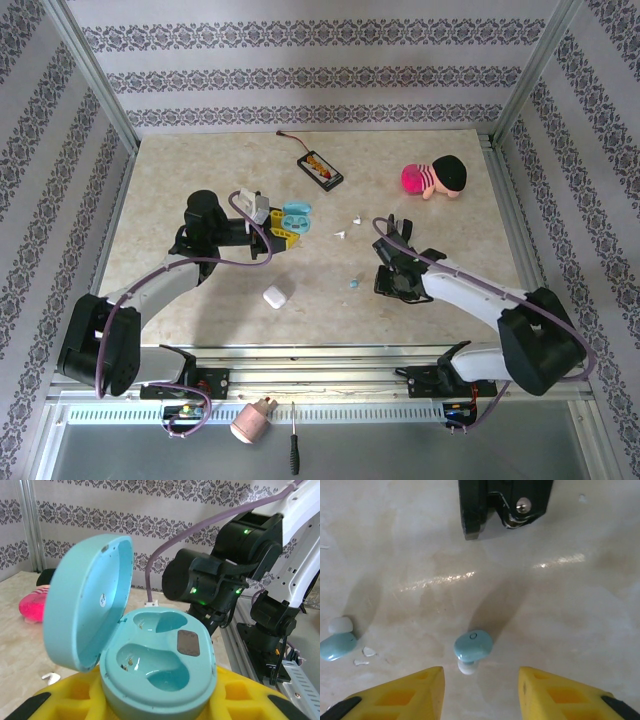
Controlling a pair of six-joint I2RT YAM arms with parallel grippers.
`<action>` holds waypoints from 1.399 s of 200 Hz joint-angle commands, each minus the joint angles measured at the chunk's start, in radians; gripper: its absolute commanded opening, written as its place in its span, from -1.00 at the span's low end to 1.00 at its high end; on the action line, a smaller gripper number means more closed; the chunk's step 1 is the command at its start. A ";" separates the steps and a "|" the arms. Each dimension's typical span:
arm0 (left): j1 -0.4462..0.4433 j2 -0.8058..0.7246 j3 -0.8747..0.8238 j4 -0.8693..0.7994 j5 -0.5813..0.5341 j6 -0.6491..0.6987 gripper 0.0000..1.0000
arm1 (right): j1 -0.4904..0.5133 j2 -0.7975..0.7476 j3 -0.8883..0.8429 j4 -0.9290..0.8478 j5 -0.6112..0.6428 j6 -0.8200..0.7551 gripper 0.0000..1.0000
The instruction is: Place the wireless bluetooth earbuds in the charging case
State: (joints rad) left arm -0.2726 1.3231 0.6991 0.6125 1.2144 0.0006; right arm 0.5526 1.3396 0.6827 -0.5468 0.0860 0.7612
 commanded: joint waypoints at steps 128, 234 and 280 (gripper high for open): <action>0.023 -0.032 -0.013 -0.019 0.023 0.041 -0.32 | 0.011 0.180 0.130 -0.001 0.008 -0.103 -0.36; 0.110 -0.043 -0.019 -0.002 0.023 0.015 -0.32 | 0.191 0.253 0.279 -0.260 0.298 -0.241 -0.27; 0.143 -0.085 -0.014 -0.068 0.005 0.060 -0.33 | 0.255 0.374 0.358 -0.348 0.386 -0.308 -0.32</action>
State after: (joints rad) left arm -0.1478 1.2800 0.6827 0.5858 1.2133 0.0212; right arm 0.7845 1.6592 0.9939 -0.8043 0.3779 0.5102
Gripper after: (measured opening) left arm 0.340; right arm 0.347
